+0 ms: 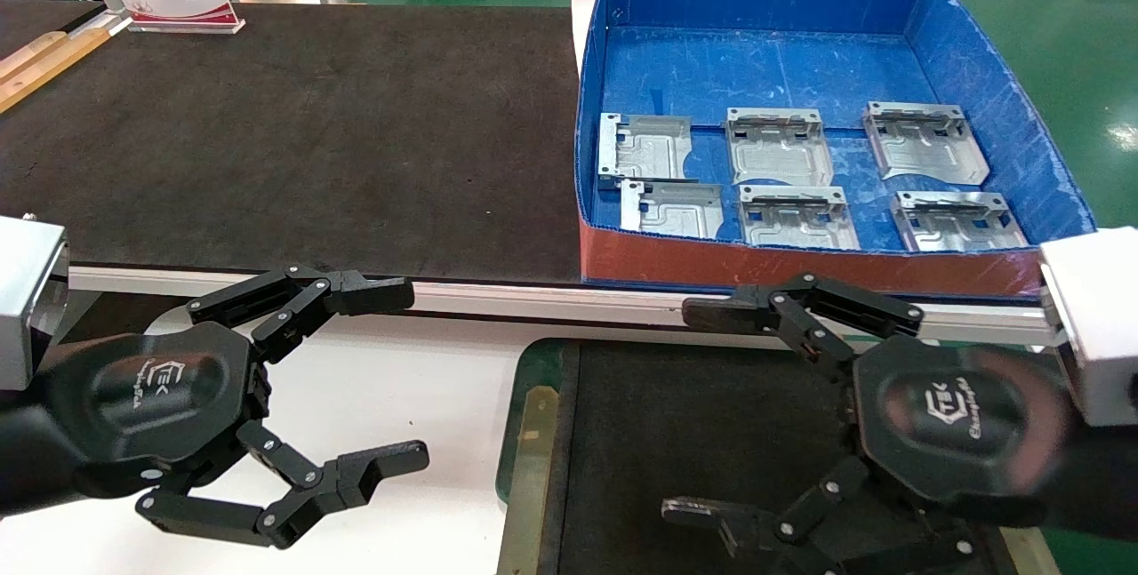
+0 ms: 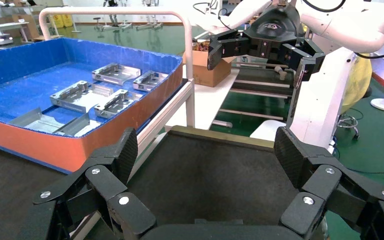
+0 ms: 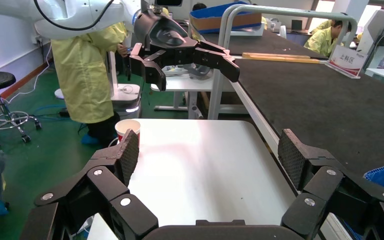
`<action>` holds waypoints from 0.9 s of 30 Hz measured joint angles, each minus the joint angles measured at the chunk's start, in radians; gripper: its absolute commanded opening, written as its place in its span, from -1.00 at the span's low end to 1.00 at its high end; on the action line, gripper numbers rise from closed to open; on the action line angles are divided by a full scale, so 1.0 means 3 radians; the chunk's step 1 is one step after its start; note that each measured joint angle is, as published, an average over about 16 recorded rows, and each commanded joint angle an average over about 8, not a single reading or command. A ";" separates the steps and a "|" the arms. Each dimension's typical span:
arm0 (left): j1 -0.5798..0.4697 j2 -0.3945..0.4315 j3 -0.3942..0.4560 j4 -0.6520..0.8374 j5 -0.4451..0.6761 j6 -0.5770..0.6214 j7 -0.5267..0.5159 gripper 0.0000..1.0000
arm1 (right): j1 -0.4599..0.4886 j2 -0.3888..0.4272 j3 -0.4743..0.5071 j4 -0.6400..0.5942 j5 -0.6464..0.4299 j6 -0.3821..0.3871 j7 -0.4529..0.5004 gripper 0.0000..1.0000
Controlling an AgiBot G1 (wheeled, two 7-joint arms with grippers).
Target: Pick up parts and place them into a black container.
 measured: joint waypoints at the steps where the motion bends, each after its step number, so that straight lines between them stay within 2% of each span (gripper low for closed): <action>1: 0.0000 0.0000 0.0000 0.0000 0.0000 0.0000 0.0000 1.00 | 0.0000 0.0000 0.0000 0.0000 0.0000 0.0000 0.0000 1.00; 4: 0.0000 0.0000 0.0000 0.0000 0.0000 0.0000 0.0000 1.00 | 0.0000 0.0000 0.0000 0.0000 0.0000 0.0000 0.0000 1.00; 12: 0.0000 0.0000 0.0000 0.0000 0.0000 0.0000 0.0000 -0.98 | 0.0000 0.0000 0.0000 0.0000 0.0000 0.0000 0.0000 1.00; 27: 0.0000 0.0000 0.0000 0.0000 0.0000 0.0000 0.0000 -1.00 | 0.0000 0.0000 0.0000 0.0000 0.0000 0.0000 0.0000 1.00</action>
